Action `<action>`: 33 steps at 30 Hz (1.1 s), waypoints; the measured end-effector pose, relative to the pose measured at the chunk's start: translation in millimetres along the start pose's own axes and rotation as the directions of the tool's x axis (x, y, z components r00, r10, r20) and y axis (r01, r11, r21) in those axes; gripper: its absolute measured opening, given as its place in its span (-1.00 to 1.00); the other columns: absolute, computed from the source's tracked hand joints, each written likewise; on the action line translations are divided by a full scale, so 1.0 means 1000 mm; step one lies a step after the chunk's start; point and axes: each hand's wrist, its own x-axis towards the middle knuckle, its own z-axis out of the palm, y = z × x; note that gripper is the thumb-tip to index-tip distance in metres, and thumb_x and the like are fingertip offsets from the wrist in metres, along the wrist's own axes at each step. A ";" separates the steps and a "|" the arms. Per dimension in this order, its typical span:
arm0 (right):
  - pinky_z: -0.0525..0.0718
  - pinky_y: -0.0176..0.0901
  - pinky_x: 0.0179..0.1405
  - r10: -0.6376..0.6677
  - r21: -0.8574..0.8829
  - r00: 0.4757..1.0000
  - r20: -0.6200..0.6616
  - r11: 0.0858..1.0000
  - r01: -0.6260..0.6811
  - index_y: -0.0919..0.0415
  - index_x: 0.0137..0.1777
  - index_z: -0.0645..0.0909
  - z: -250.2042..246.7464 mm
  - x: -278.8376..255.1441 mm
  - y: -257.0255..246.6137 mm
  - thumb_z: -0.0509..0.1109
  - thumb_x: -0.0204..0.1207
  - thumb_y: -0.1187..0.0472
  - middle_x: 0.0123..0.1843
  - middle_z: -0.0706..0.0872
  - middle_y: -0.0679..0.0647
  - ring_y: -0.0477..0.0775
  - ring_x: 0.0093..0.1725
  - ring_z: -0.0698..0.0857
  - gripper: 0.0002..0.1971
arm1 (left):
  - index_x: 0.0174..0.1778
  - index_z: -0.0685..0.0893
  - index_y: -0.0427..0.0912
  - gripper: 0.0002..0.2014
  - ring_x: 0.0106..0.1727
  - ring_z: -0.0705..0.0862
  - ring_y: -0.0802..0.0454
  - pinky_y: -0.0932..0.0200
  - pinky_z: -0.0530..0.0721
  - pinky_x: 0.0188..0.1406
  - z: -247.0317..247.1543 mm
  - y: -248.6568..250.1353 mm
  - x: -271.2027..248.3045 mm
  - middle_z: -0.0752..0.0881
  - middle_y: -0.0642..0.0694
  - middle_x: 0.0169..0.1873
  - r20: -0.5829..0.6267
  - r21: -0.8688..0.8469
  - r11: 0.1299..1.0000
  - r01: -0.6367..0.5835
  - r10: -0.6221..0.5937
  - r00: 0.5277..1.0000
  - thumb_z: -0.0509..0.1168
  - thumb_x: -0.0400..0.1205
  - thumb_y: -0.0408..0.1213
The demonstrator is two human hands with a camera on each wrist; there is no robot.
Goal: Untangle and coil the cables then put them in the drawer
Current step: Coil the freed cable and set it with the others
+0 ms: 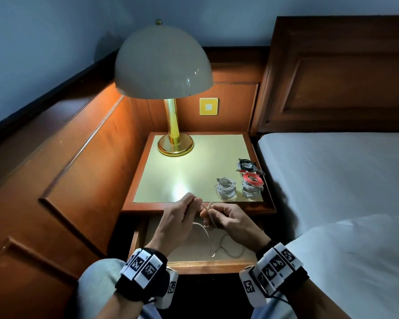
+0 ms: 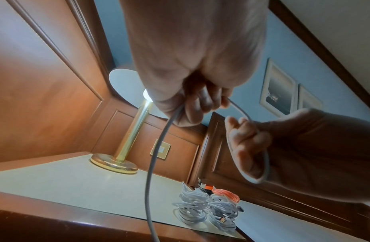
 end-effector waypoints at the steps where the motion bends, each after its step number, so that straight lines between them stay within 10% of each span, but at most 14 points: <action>1: 0.71 -0.09 0.09 0.037 0.160 0.999 0.029 0.986 -0.041 0.49 0.13 0.67 0.003 -0.001 -0.001 0.16 0.80 0.36 -0.14 0.73 0.09 -0.03 -0.08 0.70 -0.73 | -0.12 0.57 -0.24 -0.61 -0.37 0.66 0.03 0.17 0.66 -0.35 -0.002 0.001 0.003 0.67 0.03 -0.35 -0.007 -0.009 1.000 0.008 -0.008 1.000 0.13 0.80 0.02; 7: 0.67 0.08 0.13 0.106 0.575 0.980 0.168 0.797 -0.185 0.48 0.07 0.69 0.017 -0.007 -0.016 0.16 0.65 0.32 -0.13 0.63 0.30 0.14 -0.19 0.63 -0.71 | -0.10 0.52 -0.24 -0.69 -0.46 0.60 -0.26 -0.06 0.68 -0.46 0.000 0.005 0.016 0.56 -0.12 -0.48 0.111 -0.247 0.943 0.223 -0.201 0.973 0.19 0.81 -0.06; 17: 0.74 0.04 0.15 0.003 0.607 0.967 0.254 0.778 -0.162 0.50 0.19 0.63 0.017 -0.009 -0.020 0.20 0.75 0.32 -0.11 0.66 0.27 0.10 -0.16 0.67 -0.76 | -0.18 0.55 -0.35 -0.75 -0.69 0.52 0.18 0.35 0.48 -0.72 0.017 0.014 0.006 0.51 -0.02 -0.59 0.230 -0.635 0.619 0.462 -0.420 0.878 0.19 0.73 -0.26; 21: 0.77 -0.01 0.12 -0.075 0.642 0.991 0.107 0.767 -0.012 0.48 0.22 0.68 0.016 -0.004 -0.019 0.30 0.70 0.28 0.01 0.75 0.35 0.20 -0.04 0.77 -0.74 | -0.24 0.77 0.02 -0.76 -0.58 0.43 0.22 0.37 0.41 -0.56 0.024 -0.001 -0.008 0.49 0.10 -0.56 0.246 -0.599 0.668 0.442 -0.372 0.895 0.29 0.72 -0.13; 28: 0.72 -0.15 0.15 -0.324 -0.002 0.898 -0.298 0.941 0.339 0.41 0.13 0.71 0.001 0.016 -0.031 0.25 0.75 0.42 -0.02 0.83 0.24 0.16 0.06 0.83 -0.81 | -0.26 0.61 -0.18 -0.63 -0.44 0.39 0.16 0.25 0.36 -0.41 0.029 -0.006 -0.018 0.49 0.15 -0.49 0.170 -0.253 0.915 0.316 -0.279 0.945 0.25 0.77 -0.01; 33: 0.69 -0.29 0.15 -0.537 -0.590 0.825 -0.178 0.729 0.347 0.26 0.05 0.74 -0.003 0.019 -0.017 0.34 0.70 0.30 0.05 0.82 -0.04 -0.15 0.07 0.77 -0.87 | -0.22 0.64 -0.07 -0.77 -0.39 0.47 0.28 0.38 0.42 -0.32 0.020 0.001 -0.006 0.56 0.18 -0.45 0.104 0.032 0.997 0.069 -0.072 0.992 0.27 0.78 -0.20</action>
